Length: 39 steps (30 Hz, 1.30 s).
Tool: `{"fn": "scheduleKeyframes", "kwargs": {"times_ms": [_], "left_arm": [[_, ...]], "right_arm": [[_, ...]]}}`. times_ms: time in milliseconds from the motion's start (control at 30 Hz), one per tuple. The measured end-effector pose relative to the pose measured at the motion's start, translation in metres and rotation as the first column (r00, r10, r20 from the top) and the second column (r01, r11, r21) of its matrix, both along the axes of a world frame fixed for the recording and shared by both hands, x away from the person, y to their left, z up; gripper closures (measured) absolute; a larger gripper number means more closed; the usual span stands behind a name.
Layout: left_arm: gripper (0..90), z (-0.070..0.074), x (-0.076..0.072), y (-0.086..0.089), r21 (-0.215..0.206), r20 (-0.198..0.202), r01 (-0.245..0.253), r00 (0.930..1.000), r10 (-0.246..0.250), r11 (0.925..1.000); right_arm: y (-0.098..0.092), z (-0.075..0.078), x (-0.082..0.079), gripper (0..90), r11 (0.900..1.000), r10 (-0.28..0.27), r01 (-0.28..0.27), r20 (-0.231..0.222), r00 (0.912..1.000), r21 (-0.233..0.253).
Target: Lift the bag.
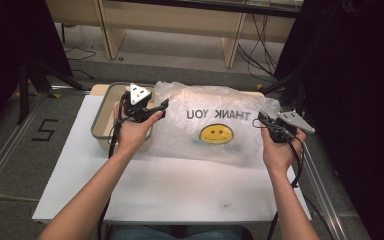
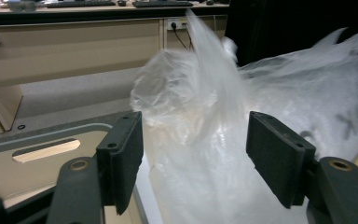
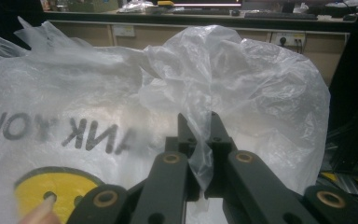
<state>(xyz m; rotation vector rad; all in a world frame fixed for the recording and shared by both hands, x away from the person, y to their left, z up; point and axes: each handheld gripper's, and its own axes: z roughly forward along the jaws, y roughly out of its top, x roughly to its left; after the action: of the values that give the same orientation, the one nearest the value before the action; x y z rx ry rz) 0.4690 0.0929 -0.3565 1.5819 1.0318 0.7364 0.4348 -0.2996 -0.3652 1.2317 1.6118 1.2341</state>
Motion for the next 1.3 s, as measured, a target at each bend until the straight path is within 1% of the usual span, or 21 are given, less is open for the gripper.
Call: {"fn": "scheduleKeyframes", "kwargs": {"times_ms": [100, 200, 400, 567, 700, 867, 1033, 1133, 1200, 1300], "left_arm": [[33.3, 0.002, -0.002, -0.004, 0.011, 0.007, 0.010, 0.9999, -0.010, 0.9999], [32.2, 0.002, -0.002, -0.005, 0.021, 0.011, 0.005, 0.9999, -0.005, 0.9998], [31.5, -0.002, 0.000, -0.003, 0.033, -0.014, -0.002, 0.9999, 0.002, 0.9995], [31.5, -0.005, 0.001, -0.003, 0.042, -0.028, 0.000, 0.9996, 0.002, 0.9991], [31.6, -0.006, 0.001, -0.004, 0.041, -0.028, -0.002, 0.9996, 0.003, 0.9992], [31.7, -0.007, 0.001, -0.005, 0.045, -0.029, 0.001, 0.9996, 0.001, 0.9990], [31.8, -0.008, 0.002, -0.005, 0.049, -0.030, 0.002, 0.9995, -0.001, 0.9988], [31.9, -0.008, 0.002, -0.004, 0.049, -0.032, 0.003, 0.9995, -0.001, 0.9988], [31.9, -0.008, 0.002, -0.004, 0.050, -0.032, 0.002, 0.9995, 0.000, 0.9987], [31.9, -0.009, 0.001, -0.004, 0.048, -0.033, -0.001, 0.9995, 0.002, 0.9988]], "right_arm": [[0.003, 0.000, 0.001, 88.8, 1.000, 0.006, -0.006, 0.001, 1.0000, -0.001], [0.004, 0.001, 0.002, 88.8, 1.000, 0.005, -0.005, 0.004, 1.0000, -0.001], [0.002, 0.005, 0.000, 87.6, 1.000, 0.007, -0.007, 0.013, 0.9999, -0.001], [0.001, 0.007, -0.001, 81.5, 1.000, -0.002, 0.002, 0.028, 0.9996, -0.005], [-0.001, 0.009, -0.002, 76.0, 1.000, -0.016, 0.016, 0.043, 0.9990, -0.007], [-0.001, 0.011, -0.003, 63.7, 0.999, -0.033, 0.034, 0.066, 0.9973, -0.016], [0.000, 0.011, -0.003, 44.0, 0.998, -0.040, 0.045, 0.104, 0.9937, -0.049], [0.000, 0.012, -0.003, 32.1, 0.997, -0.044, 0.051, 0.118, 0.9920, -0.061], [0.000, 0.012, -0.003, 27.3, 0.997, -0.042, 0.050, 0.121, 0.9918, -0.065], [0.001, 0.011, -0.003, 23.3, 0.997, -0.035, 0.044, 0.121, 0.9920, -0.071]]}}
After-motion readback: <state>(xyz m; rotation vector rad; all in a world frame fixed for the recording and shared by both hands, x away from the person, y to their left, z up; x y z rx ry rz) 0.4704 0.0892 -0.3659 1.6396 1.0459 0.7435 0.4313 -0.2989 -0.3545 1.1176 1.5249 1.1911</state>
